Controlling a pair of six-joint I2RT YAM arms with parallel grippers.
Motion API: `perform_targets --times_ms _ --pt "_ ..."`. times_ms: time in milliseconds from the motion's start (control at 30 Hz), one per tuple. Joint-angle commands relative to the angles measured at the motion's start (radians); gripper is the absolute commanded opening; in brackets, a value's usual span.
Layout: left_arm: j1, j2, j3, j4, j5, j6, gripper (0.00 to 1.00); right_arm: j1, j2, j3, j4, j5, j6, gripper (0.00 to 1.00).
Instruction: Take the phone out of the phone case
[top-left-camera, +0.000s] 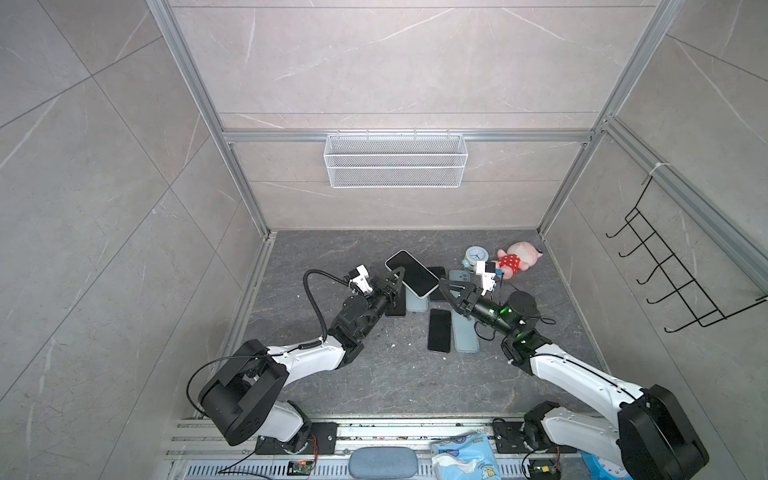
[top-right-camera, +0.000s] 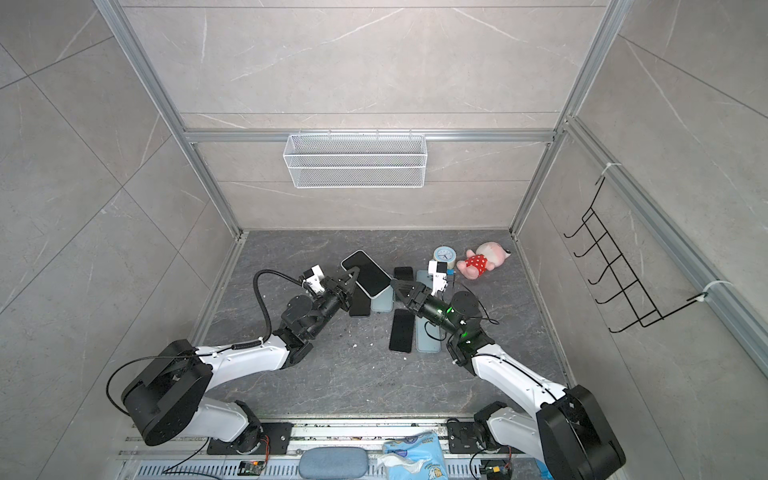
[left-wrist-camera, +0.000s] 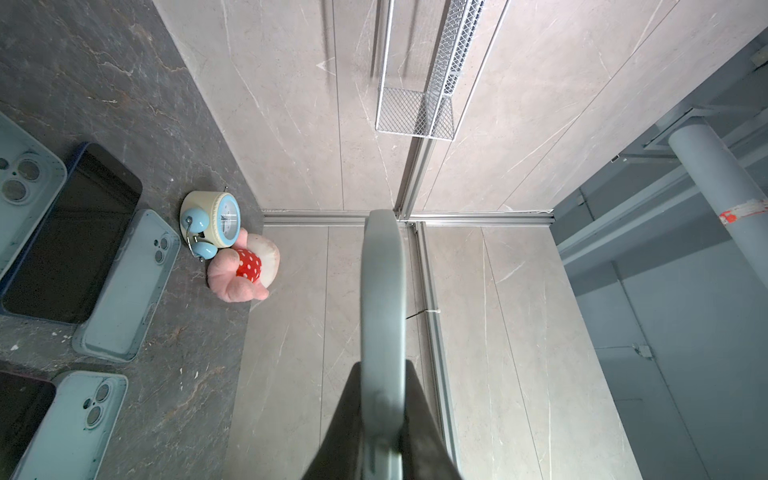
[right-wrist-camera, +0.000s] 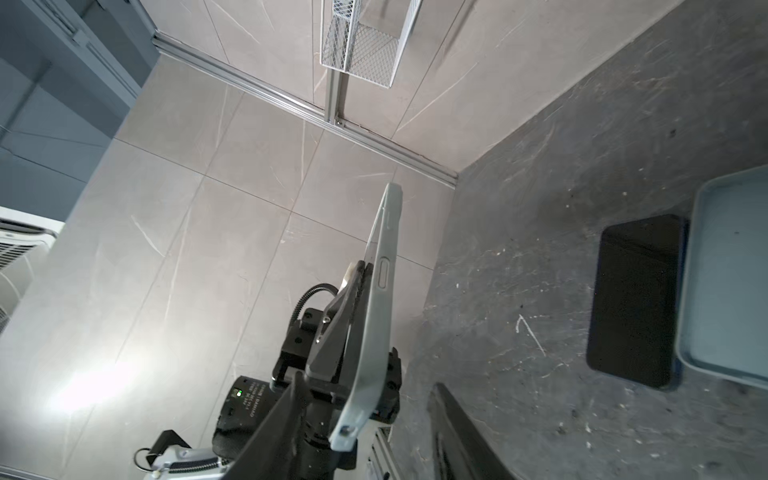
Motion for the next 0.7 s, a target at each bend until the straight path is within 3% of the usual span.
perform_targets --times_ms 0,533,667 --pt "-0.006 -0.015 0.025 0.148 0.018 0.030 0.00 -0.003 0.019 0.001 0.134 -0.025 0.063 0.45" --pt "-0.015 0.024 0.068 0.188 0.045 0.036 0.00 -0.003 0.158 -0.016 0.374 0.002 0.178 0.02" --pt "-0.014 0.033 0.080 0.229 0.043 0.038 0.00 -0.003 0.212 -0.039 0.464 0.021 0.223 0.00"
